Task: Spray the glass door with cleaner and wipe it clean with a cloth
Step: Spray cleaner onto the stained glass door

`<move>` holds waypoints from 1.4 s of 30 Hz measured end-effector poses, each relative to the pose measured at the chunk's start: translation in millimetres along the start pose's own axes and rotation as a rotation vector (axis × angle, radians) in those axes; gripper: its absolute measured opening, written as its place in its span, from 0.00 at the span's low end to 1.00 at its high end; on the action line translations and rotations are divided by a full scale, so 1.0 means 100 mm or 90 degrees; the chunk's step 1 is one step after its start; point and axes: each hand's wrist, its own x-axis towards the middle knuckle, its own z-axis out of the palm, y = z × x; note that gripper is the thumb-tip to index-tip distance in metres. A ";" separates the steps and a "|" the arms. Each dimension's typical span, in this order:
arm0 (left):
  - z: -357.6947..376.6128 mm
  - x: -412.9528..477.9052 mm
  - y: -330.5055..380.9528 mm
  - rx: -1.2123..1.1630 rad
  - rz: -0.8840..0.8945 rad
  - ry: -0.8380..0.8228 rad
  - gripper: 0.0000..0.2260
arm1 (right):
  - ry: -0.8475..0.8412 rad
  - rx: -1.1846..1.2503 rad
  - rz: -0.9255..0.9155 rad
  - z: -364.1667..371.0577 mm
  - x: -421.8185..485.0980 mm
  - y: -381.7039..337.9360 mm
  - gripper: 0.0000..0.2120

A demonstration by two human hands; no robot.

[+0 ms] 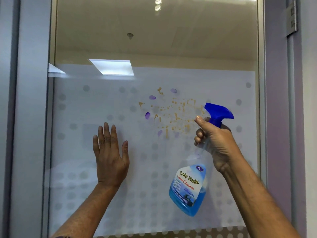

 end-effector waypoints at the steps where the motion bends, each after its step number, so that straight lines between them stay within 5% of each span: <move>1: 0.00 0.00 0.00 -0.001 -0.001 -0.001 0.29 | -0.006 -0.002 -0.001 0.06 0.01 -0.02 0.09; 18: -0.03 0.00 0.02 0.004 -0.005 -0.013 0.29 | -0.132 -0.075 0.020 1.02 -0.01 -0.09 0.08; 30: -0.03 0.00 0.01 -0.001 0.004 -0.023 0.28 | -0.071 -0.167 0.110 0.76 -0.51 0.44 0.08; 42: -0.26 0.01 0.07 -0.147 -0.008 -0.081 0.27 | 0.023 -0.140 0.061 0.54 -0.95 0.54 0.10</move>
